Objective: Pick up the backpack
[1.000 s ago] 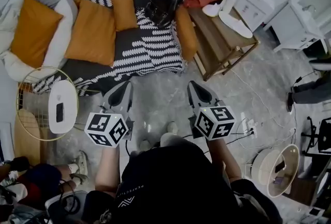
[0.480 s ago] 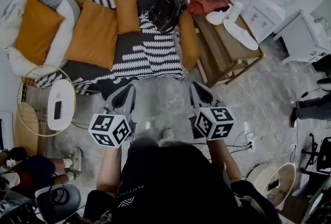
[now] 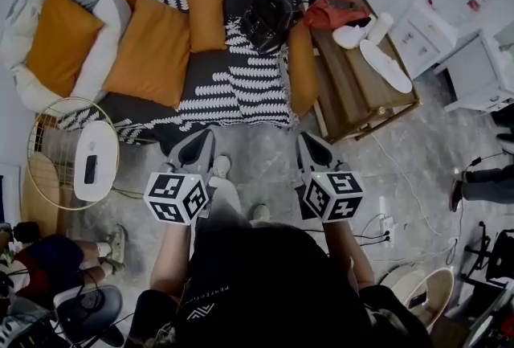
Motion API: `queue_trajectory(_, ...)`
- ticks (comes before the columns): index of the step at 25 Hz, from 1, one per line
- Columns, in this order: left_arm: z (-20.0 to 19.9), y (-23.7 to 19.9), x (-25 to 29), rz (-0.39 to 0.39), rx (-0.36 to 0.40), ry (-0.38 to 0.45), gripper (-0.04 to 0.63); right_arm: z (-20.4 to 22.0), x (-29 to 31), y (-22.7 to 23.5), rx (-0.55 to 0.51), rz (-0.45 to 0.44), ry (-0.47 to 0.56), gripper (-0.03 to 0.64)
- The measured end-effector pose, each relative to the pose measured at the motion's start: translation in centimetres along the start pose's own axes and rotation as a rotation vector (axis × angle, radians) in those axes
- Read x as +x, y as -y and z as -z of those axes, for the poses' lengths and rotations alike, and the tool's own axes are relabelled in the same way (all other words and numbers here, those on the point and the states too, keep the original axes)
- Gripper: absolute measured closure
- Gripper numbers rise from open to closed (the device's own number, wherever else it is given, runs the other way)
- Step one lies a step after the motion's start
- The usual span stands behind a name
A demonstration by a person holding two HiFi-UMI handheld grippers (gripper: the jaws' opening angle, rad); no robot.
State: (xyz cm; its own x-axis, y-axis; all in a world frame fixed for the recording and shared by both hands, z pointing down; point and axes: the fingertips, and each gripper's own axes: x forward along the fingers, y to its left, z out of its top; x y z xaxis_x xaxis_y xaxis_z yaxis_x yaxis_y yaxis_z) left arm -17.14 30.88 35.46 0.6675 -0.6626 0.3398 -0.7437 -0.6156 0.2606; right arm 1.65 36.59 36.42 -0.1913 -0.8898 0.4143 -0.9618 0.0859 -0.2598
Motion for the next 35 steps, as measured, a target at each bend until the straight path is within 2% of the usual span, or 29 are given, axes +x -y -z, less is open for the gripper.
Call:
queue_trajectory(5,-1.7,-1.8,3.5,0.039,0.029,-0.005,0.588,-1.1,2.9,0.8,0.001,0.045,0.002,0.621)
queue_trajectory(12,-4.2,-6.9,8.2,0.073,0.039,-0.027,0.588,-4.0,9.1,0.7,-0.049,0.087,0.015,0.621)
queue_trajectory(21,-6.9,-13.4,13.4,0.109,0.077,-0.059,0.588,-6.8,17.0,0.4,-0.038,0.133,0.013,0.62)
queue_trajectory(27,-7.8,-16.3,16.1,0.155,0.093,-0.087,0.588,-7.3,20.5,0.8,-0.013,0.18,-0.001,0.62)
queue_trajectory(35,-8.3,-17.7,19.2,0.22,0.145,-0.119,0.586,-7.9,22.9,2.0,0.018,0.229,-0.002,0.606)
